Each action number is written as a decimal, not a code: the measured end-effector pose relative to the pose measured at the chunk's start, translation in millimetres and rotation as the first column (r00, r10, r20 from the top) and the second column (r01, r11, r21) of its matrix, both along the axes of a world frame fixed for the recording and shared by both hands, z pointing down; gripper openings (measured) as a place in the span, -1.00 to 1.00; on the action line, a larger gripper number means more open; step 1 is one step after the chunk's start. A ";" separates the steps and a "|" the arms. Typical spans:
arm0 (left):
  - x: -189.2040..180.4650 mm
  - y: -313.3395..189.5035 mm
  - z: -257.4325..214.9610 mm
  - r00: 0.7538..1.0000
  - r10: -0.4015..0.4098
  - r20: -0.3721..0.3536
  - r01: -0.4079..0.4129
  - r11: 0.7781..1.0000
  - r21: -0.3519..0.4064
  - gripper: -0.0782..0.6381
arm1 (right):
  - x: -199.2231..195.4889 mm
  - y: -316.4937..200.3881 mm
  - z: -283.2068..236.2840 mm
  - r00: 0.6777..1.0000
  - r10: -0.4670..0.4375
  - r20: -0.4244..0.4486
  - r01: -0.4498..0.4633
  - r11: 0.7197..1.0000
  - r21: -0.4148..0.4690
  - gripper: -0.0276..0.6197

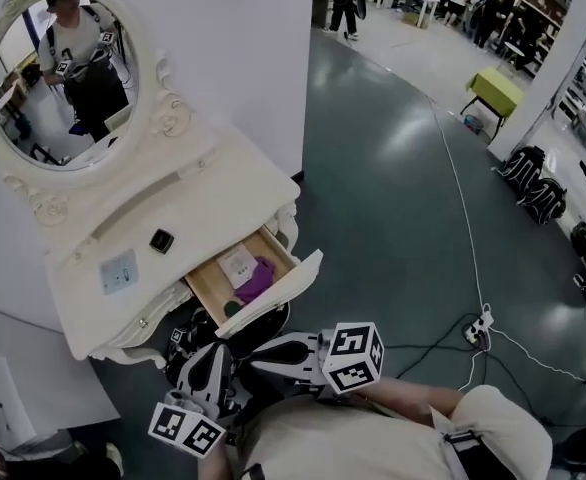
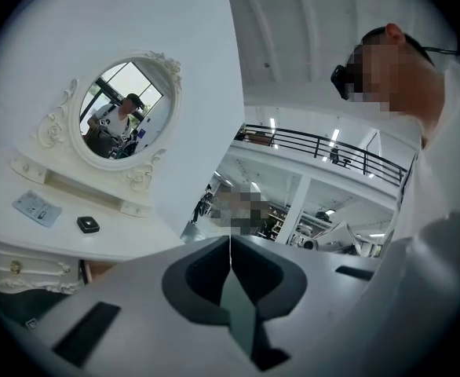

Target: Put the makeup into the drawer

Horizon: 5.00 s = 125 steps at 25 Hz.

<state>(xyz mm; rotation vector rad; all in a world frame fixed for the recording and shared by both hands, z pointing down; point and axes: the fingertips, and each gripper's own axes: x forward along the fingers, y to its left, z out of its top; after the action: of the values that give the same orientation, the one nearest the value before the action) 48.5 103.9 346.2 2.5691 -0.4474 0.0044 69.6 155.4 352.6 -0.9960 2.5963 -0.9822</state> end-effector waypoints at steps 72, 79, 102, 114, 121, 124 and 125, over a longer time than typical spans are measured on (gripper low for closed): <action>-141.2 -210.8 33.7 0.922 -0.368 0.124 0.379 0.922 -0.081 -0.62 | -19.4 -470.5 274.0 0.585 -0.095 -0.805 -0.139 0.967 -0.215 0.00; -159.9 -213.4 33.2 0.898 -0.421 0.128 0.432 0.899 -0.071 -0.62 | -21.5 -476.1 279.0 0.582 -0.105 -0.807 -0.140 0.964 -0.226 0.00; -189.8 -219.3 21.8 0.878 -0.473 0.074 0.477 0.878 -0.034 -0.62 | -25.5 -444.9 242.5 0.518 -0.097 -0.850 -0.028 0.991 -0.131 0.00; -199.7 -221.3 20.2 0.882 -0.466 0.076 0.467 0.884 -0.005 -0.62 | -44.2 -407.9 206.2 0.565 -0.081 -0.821 0.035 0.997 -0.074 0.00; -180.4 -217.1 22.2 0.917 -0.395 0.065 0.395 0.919 0.002 -0.62 | -43.3 -400.0 194.0 0.592 -0.051 -0.804 0.008 0.998 -0.057 0.00; -169.1 -212.2 22.9 0.929 -0.365 0.062 0.366 0.931 -0.005 -0.62 | -39.1 -395.0 187.1 0.599 -0.041 -0.799 -0.001 0.999 -0.051 0.00; -165.1 -209.7 21.8 0.932 -0.356 0.062 0.357 0.934 -0.006 -0.62 | -37.6 -392.6 183.4 0.602 -0.037 -0.797 -0.002 0.999 -0.048 0.00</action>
<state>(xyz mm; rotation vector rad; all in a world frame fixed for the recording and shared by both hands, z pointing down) -116.5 -105.8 368.0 2.4388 -0.9278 -0.0446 32.0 -237.2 536.0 -1.7629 3.2805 -0.6658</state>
